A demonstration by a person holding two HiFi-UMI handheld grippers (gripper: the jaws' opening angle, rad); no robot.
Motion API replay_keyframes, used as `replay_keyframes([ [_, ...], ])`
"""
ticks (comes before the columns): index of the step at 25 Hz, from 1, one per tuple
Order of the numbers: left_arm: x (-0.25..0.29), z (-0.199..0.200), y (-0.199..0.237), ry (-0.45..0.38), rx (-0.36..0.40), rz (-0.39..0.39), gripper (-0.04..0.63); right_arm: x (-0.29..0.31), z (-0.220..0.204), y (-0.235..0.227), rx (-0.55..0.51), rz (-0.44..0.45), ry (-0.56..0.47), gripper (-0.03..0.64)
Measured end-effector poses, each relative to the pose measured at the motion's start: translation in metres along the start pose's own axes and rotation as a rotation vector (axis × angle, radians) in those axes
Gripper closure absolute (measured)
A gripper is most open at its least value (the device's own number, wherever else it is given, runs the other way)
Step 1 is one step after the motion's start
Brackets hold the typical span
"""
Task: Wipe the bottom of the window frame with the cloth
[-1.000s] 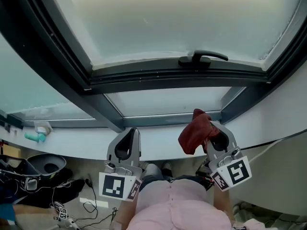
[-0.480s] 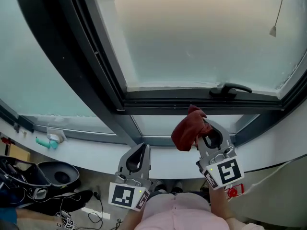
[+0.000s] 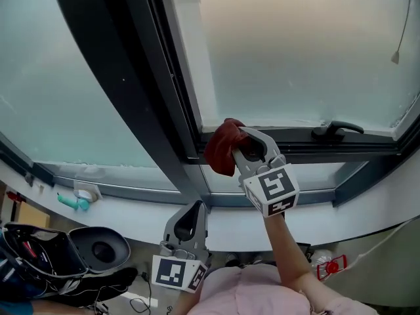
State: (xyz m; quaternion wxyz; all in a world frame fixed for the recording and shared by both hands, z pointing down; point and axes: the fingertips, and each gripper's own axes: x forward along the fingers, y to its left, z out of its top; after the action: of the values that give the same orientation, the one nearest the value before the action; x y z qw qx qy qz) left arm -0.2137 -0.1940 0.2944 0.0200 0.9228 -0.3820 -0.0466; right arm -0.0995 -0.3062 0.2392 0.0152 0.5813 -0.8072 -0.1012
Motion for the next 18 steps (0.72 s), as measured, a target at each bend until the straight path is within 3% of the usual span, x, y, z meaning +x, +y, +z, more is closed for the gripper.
replay_keyframes([
  [7,0.001,0.000,0.018,-0.005,-0.005,-0.007,0.597,0.055,-0.020,0.011,-0.051,0.009,0.114,0.540],
  [15,0.008,0.011,0.028,-0.053,-0.002,0.018,0.597,0.076,-0.043,0.024,-0.245,0.017,0.362,0.540],
  [18,0.008,0.014,0.032,-0.061,-0.001,0.036,0.597,0.078,-0.049,0.024,-0.261,0.018,0.426,0.541],
])
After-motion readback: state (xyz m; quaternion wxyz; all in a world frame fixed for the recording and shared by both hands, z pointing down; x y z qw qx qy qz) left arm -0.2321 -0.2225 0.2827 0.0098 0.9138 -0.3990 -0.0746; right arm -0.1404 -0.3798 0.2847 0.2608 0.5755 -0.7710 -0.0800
